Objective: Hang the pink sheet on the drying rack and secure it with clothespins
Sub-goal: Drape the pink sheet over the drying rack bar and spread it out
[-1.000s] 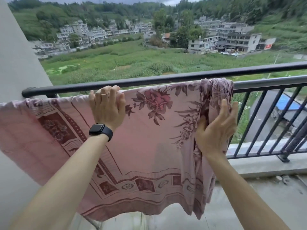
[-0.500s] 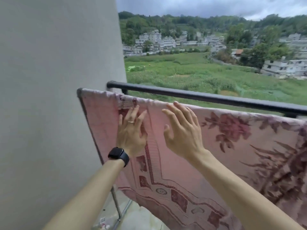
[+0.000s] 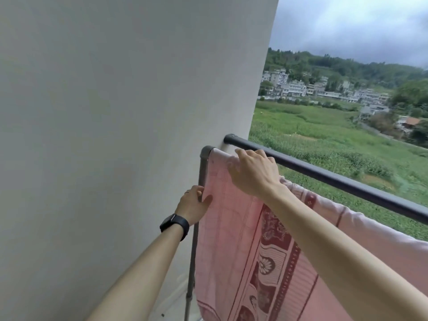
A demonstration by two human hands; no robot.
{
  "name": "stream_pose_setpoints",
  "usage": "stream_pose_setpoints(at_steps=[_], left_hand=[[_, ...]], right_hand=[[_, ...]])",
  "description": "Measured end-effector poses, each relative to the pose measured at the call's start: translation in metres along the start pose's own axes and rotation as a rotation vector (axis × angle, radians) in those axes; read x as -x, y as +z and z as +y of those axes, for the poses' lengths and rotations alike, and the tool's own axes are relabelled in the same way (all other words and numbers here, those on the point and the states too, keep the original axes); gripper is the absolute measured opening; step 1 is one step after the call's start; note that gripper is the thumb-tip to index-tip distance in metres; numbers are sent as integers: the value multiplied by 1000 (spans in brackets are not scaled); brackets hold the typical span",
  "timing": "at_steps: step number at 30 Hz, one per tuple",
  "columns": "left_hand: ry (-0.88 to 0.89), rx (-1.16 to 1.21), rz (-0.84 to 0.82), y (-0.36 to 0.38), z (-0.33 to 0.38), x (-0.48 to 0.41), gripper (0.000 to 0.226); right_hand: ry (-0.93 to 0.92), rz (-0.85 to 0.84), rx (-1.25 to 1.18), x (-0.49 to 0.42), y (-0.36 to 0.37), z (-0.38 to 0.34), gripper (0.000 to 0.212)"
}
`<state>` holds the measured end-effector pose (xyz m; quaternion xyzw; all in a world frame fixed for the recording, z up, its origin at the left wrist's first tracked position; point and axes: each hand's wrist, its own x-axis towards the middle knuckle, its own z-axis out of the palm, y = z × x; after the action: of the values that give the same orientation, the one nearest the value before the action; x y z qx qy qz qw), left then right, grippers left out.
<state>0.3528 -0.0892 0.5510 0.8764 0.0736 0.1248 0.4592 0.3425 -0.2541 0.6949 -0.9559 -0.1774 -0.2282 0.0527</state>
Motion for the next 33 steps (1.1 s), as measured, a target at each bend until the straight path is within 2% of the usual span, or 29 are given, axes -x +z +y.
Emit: stream_pose_setpoints(at_steps=[3, 6, 9, 12, 13, 16, 17, 18, 19, 21, 22, 23, 24, 26, 28, 31, 33], left_hand=[[-24, 29, -35, 4, -11, -17, 36], [-14, -8, -67, 0, -24, -22, 27], [-91, 232, 15, -22, -37, -37, 29], [-96, 382, 63, -53, -36, -56, 29], [-61, 379, 116, -62, -31, -61, 26], [18, 447, 458, -90, -6, -71, 23], [17, 492, 506, -95, -3, -75, 24], [-11, 520, 459, -99, -3, -76, 26], [-55, 504, 308, -99, -7, -78, 30], [-148, 322, -105, -91, -26, -76, 30], [-187, 244, -227, -87, -37, -72, 26], [-204, 223, -256, -85, -46, -69, 22], [-208, 273, -226, -82, -53, -68, 21], [-190, 349, -110, -82, -60, -72, 17], [-180, 387, -36, -84, -56, -79, 17], [-219, 506, -142, -84, -30, -79, 17], [-214, 573, -263, -83, -11, -76, 20]], right_hand=[[74, -87, -52, -37, 10, -13, 49], [114, -65, -71, -56, 16, -20, 46], [122, 37, -100, -64, 15, -23, 27], [188, 91, -210, -81, 12, -27, 25], [215, 120, -257, -88, 11, -29, 24], [240, 245, -324, -109, 11, -41, 25], [233, 260, -328, -113, 11, -45, 27], [222, 222, -316, -117, 13, -49, 27], [211, 110, -284, -120, 17, -49, 28], [191, -243, -199, -123, 26, -46, 41], [184, -390, -171, -123, 28, -42, 49], [196, -473, -189, -123, 30, -38, 57], [217, -482, -254, -123, 33, -34, 63], [243, -398, -341, -123, 40, -27, 69], [221, -335, -326, -122, 39, -29, 57], [202, -188, -289, -119, 38, -39, 35], [185, -111, -309, -117, 42, -43, 35]])
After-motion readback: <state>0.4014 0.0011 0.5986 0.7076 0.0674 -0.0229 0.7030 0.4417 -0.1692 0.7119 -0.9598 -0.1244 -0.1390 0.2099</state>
